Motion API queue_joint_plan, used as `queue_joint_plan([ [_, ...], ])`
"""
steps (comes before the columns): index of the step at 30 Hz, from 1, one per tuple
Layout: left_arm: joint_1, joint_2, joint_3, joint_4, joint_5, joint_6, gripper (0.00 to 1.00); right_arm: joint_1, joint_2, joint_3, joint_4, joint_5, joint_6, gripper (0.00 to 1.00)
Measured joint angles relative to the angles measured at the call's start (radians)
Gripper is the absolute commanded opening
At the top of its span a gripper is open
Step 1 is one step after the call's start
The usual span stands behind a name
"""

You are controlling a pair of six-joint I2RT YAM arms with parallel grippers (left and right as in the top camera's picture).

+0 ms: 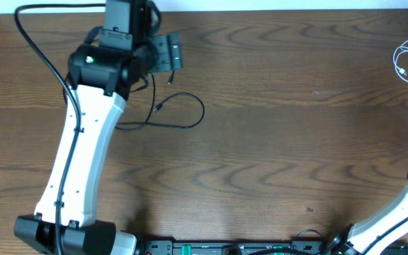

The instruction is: Untangle cables

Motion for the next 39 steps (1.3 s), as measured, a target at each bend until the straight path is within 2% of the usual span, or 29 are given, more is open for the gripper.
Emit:
queue_joint_plan([
  [8, 0.163, 0.185, 0.0, -0.038, -0.03, 0.083, 0.86, 0.259, 0.0, 0.0, -0.072, -0.03, -0.086, 0.99],
  [14, 0.18, 0.327, 0.0, -0.136, 0.0, 0.199, 0.82, 0.429, 0.0, 0.0, -0.078, 0.025, -0.106, 0.99],
  [17, 0.18, 0.37, 0.0, -0.191, 0.008, 0.219, 0.82, 0.5, 0.0, 0.0, -0.075, 0.05, -0.111, 0.99],
  [22, 0.235, 0.383, -0.005, -0.158, 0.012, 0.133, 0.83, 0.536, 0.0, 0.0, -0.075, 0.063, -0.111, 0.99],
  [28, 0.37, 0.383, -0.07, 0.008, -0.04, 0.005, 0.82, 0.539, 0.0, 0.0, -0.082, 0.078, -0.111, 0.99],
  [39, 0.444, 0.383, -0.225, 0.065, -0.131, -0.061, 0.82, 0.55, 0.0, 0.0, -0.087, 0.079, -0.111, 0.99],
])
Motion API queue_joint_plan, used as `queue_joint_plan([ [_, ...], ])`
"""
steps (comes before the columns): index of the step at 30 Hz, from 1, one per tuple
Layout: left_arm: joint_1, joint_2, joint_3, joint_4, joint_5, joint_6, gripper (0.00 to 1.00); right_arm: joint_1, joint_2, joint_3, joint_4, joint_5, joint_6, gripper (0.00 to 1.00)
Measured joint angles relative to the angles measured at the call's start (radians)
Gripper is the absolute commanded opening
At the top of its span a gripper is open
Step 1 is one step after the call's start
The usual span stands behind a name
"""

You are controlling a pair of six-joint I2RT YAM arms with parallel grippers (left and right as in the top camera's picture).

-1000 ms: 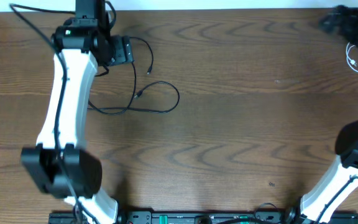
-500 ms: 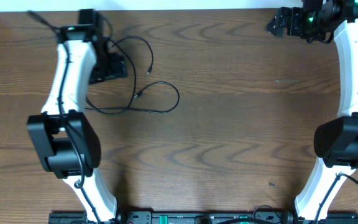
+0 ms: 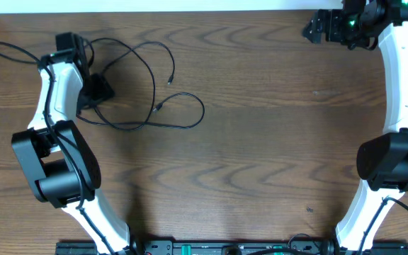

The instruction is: Untangle cables

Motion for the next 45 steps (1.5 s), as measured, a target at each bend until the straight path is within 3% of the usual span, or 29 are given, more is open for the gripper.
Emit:
queue_joint_plan([
  [10, 0.001, 0.0, -0.166, 0.053, -0.001, -0.129, 0.78, 0.001, 0.0, 0.0, 0.0, 0.0, 0.0, 0.99],
  [16, 0.0, 0.0, -0.219, 0.112, -0.001, -0.175, 0.68, 0.005, 0.0, 0.0, 0.0, 0.0, 0.0, 0.99],
  [20, -0.005, -0.003, -0.252, 0.162, 0.002, -0.198, 0.49, 0.019, 0.0, 0.0, -0.001, 0.0, 0.0, 0.99],
  [23, -0.016, -0.013, -0.276, 0.198, 0.007, -0.212, 0.14, 0.03, 0.0, 0.0, 0.0, 0.0, 0.0, 0.99],
  [24, -0.021, -0.015, -0.281, 0.203, 0.009, -0.218, 0.08, 0.034, 0.0, 0.0, 0.0, 0.0, 0.0, 0.99],
  [36, -0.174, -0.032, -0.317, 0.23, -0.026, -0.219, 0.07, 0.071, 0.0, 0.0, 0.0, 0.0, 0.0, 0.99],
  [40, -0.292, -0.035, -0.321, 0.302, 0.027, -0.159, 0.08, 0.071, -0.001, 0.0, 0.0, 0.0, 0.0, 0.99],
  [45, -0.448, -0.035, -0.313, 0.318, 0.095, -0.001, 0.07, 0.071, -0.001, 0.0, 0.0, 0.0, 0.0, 0.99],
])
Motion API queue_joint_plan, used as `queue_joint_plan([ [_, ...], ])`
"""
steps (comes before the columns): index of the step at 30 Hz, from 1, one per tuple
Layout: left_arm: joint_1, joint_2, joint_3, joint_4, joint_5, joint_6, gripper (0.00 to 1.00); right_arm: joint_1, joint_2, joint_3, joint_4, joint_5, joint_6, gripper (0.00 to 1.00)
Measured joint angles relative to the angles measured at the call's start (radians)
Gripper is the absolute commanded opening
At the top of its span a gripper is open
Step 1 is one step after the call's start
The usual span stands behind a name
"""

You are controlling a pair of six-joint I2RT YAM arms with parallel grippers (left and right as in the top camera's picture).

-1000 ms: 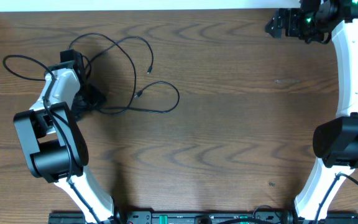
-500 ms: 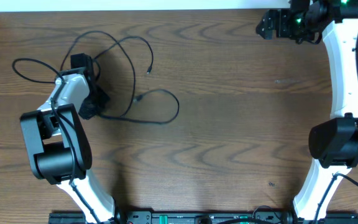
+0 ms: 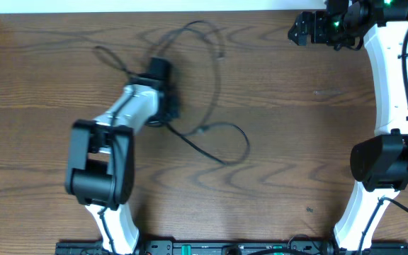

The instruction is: Untangle cables

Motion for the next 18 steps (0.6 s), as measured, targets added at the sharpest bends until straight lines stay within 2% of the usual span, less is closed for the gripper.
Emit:
queue_joint_plan([
  [4, -0.15, 0.001, 0.007, -0.002, 0.059, 0.181, 0.07, 0.0, 0.0, 0.0, 0.0, 0.0, 0.0, 0.99],
  [8, -0.279, 0.001, 0.009, -0.005, 0.049, 0.329, 0.07, 0.0, 0.0, 0.0, 0.0, -0.001, 0.0, 0.99],
  [14, -0.359, 0.001, 0.009, -0.009, -0.044, 0.357, 0.08, 0.0, 0.0, 0.0, 0.0, -0.002, 0.0, 0.99],
  [15, -0.356, 0.001, 0.009, -0.008, -0.052, 0.353, 0.1, 0.0, 0.0, 0.0, 0.0, -0.004, 0.0, 0.99],
  [16, -0.346, 0.0, 0.009, -0.008, -0.062, 0.344, 0.17, 0.0, 0.0, 0.0, 0.0, -0.006, 0.0, 0.99],
  [18, -0.321, -0.007, 0.009, -0.007, -0.074, 0.309, 0.35, 0.002, 0.0, 0.0, 0.0, -0.014, 0.0, 0.99],
])
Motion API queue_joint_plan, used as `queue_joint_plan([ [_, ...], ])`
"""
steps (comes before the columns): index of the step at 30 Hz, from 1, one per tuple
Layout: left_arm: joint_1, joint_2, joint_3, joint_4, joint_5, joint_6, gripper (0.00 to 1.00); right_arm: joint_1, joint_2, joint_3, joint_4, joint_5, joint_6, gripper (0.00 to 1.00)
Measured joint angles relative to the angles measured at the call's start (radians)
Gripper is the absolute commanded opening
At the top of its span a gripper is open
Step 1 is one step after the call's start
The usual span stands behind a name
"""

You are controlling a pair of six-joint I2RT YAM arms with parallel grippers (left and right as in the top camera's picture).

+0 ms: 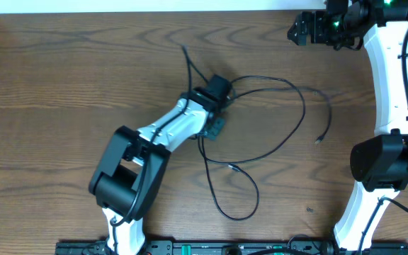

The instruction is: Untangle cables

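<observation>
A thin black cable (pixel 289 131) lies in loose loops across the middle of the table. One plug end (pixel 319 141) rests to the right, another end (pixel 184 49) points toward the far edge, and a loop (pixel 241 207) hangs toward the front. My left gripper (pixel 214 126) sits low at the centre where the strands meet, apparently shut on the cable; the fingers are too dark to make out. Far off at the back right edge, my right gripper (pixel 299 30) is apart from the black cable, and its jaws are unclear.
A bit of white cable peeks out at the right edge behind the right arm (pixel 392 78). The left arm (pixel 165 131) stretches from the front across the brown wooden table (pixel 62 142).
My left gripper has moved right, from left of centre to the table's middle, and the black cable has come with it, now spread farther right. The right arm has not moved.
My left gripper was first at the back left over the black cable, with the right arm low at the front right. Then the left was at the far left on the cable, the right up at the back right. The left then carried the cable toward the centre.
</observation>
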Motion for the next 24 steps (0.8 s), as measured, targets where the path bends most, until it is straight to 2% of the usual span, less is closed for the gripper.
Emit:
queue_joint_plan([
  [3, 0.057, -0.042, 0.0, 0.01, -0.015, -0.055, 0.68, 0.01, 0.0, 0.0, 0.002, -0.013, 0.003, 0.99],
  [6, 0.118, -0.117, 0.0, 0.018, -0.024, -0.119, 0.82, 0.029, 0.0, 0.0, 0.005, -0.018, 0.026, 0.96],
  [8, 0.175, -0.194, 0.001, 0.018, -0.023, -0.173, 0.86, 0.052, 0.0, 0.0, 0.005, -0.018, 0.058, 0.94],
  [11, 0.243, -0.267, 0.002, 0.006, -0.01, -0.22, 0.87, 0.093, 0.002, 0.0, 0.003, -0.019, 0.114, 0.84],
  [14, 0.326, -0.316, 0.002, -0.014, 0.016, -0.271, 0.87, 0.144, 0.014, 0.0, 0.0, -0.022, 0.165, 0.82],
  [19, 0.447, -0.328, 0.003, -0.039, 0.051, -0.309, 0.91, 0.252, 0.094, 0.001, 0.001, -0.009, 0.275, 0.72],
  [21, 0.474, -0.328, 0.003, -0.043, 0.059, -0.317, 0.92, 0.311, 0.147, 0.001, 0.006, 0.02, 0.328, 0.66],
  [24, 0.491, -0.328, 0.003, -0.046, 0.065, -0.323, 0.92, 0.368, 0.192, 0.0, 0.012, 0.074, 0.387, 0.63],
])
